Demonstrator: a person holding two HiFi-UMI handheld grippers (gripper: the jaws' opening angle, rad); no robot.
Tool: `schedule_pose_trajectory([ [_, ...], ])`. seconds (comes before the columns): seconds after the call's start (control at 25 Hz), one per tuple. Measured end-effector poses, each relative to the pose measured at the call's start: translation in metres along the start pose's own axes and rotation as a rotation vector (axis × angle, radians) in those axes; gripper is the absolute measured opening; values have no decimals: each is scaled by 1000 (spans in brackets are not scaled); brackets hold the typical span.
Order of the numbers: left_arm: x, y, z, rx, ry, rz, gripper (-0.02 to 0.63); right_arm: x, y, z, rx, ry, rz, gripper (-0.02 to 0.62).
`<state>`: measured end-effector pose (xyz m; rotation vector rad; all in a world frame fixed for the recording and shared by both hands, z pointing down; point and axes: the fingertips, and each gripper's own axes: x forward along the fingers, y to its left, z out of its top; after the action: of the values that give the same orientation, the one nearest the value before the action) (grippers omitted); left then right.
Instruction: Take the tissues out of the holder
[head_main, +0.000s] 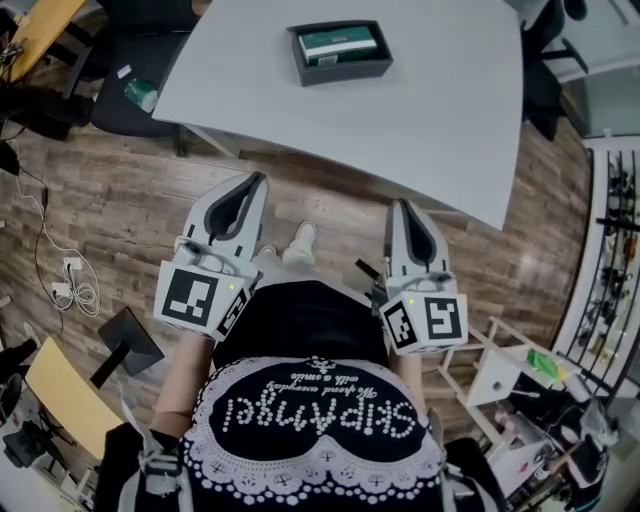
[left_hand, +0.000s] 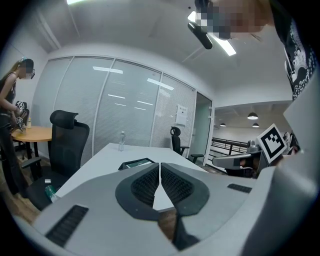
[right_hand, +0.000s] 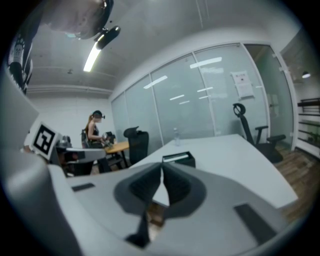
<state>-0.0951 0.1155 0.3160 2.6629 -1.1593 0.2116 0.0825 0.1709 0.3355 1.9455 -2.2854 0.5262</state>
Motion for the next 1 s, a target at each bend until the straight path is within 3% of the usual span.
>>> schedule_pose_trajectory([
  [0.6,12,-17,15,39,-20,25,32,0,-15,9,32,-40,41,36],
  [1.0,31,-13,18,39,-15,1,32,7,-30,10,46,-36,-4,35],
])
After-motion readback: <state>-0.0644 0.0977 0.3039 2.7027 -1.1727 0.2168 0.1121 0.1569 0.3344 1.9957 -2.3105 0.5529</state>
